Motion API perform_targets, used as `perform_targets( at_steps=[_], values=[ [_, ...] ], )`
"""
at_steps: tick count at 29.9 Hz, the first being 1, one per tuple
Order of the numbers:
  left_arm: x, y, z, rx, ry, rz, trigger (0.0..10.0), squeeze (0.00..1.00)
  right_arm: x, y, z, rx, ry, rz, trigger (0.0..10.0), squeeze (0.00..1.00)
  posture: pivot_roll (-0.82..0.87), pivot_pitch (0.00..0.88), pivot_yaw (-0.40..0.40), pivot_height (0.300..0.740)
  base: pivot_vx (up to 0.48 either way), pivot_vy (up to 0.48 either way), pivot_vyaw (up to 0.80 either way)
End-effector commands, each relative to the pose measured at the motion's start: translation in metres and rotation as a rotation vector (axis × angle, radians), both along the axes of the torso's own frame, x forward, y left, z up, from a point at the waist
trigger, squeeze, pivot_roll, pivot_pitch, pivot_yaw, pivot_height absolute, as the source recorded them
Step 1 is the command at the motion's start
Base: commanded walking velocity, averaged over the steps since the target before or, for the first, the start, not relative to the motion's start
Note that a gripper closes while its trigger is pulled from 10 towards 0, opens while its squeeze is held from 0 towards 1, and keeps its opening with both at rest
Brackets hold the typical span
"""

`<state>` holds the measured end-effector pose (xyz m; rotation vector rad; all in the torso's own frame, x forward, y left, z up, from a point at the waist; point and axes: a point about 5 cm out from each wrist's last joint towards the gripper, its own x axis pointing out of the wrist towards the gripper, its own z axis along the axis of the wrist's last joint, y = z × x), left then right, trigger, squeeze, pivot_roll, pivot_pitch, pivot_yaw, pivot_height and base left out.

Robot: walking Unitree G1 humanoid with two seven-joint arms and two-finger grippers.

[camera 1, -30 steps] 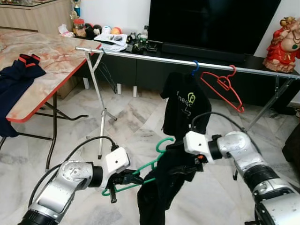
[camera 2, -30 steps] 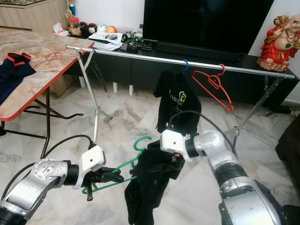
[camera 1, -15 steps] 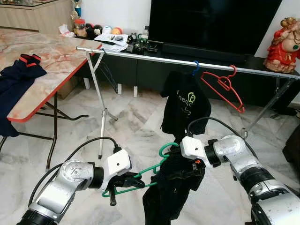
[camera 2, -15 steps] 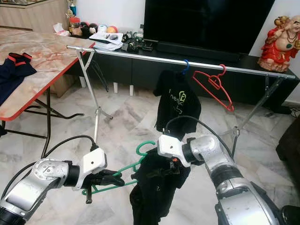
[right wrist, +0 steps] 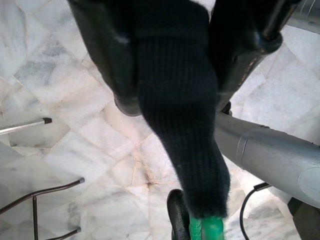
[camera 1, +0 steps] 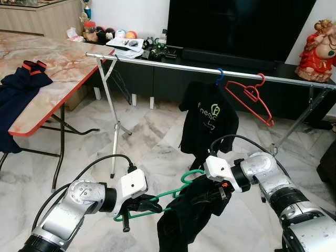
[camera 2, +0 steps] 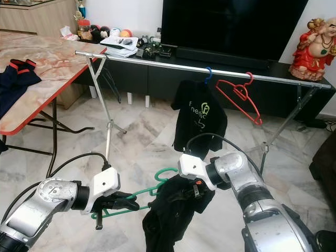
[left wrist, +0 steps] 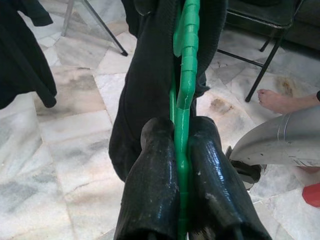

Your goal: Hang hanger

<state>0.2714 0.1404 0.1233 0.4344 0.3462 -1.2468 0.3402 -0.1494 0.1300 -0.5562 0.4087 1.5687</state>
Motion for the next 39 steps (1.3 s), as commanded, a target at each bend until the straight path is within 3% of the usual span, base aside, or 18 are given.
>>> perform_targets(
  at_steps=[1,30,31,32,34,39],
  values=[
    [0.004,-0.002,0.013,-0.017,-0.065,-0.01,10.0,0.0,-0.004,-0.001,-0.005,-0.001,0.037,0.027,0.0,0.0,0.14,0.004,-0.092,0.74,0.0,0.0,0.0],
    [0.009,0.0,0.016,-0.019,-0.089,0.02,10.0,0.0,-0.005,-0.003,-0.005,-0.001,0.051,0.013,0.0,0.0,0.13,0.016,-0.095,0.74,0.0,0.0,0.0],
    [0.009,0.0,0.016,-0.021,-0.086,0.02,10.0,0.38,-0.004,-0.004,-0.005,-0.005,0.045,0.008,0.0,0.0,0.13,0.016,-0.095,0.74,0.0,0.0,0.0],
    [0.009,0.0,0.016,-0.023,-0.084,0.019,10.0,0.38,-0.004,-0.004,-0.006,-0.007,0.041,0.005,0.0,0.0,0.13,0.016,-0.095,0.74,0.0,0.0,0.0],
    [0.009,0.001,0.017,-0.028,-0.081,0.02,10.0,1.0,-0.003,-0.006,-0.007,-0.036,0.014,-0.014,0.0,0.0,0.13,0.018,-0.095,0.74,0.0,0.0,0.0],
    [0.007,0.003,0.017,-0.027,-0.072,0.018,10.0,1.0,-0.001,-0.013,-0.011,-0.124,-0.049,-0.056,0.0,0.0,0.13,0.018,-0.095,0.74,0.0,0.0,0.0]
  ],
)
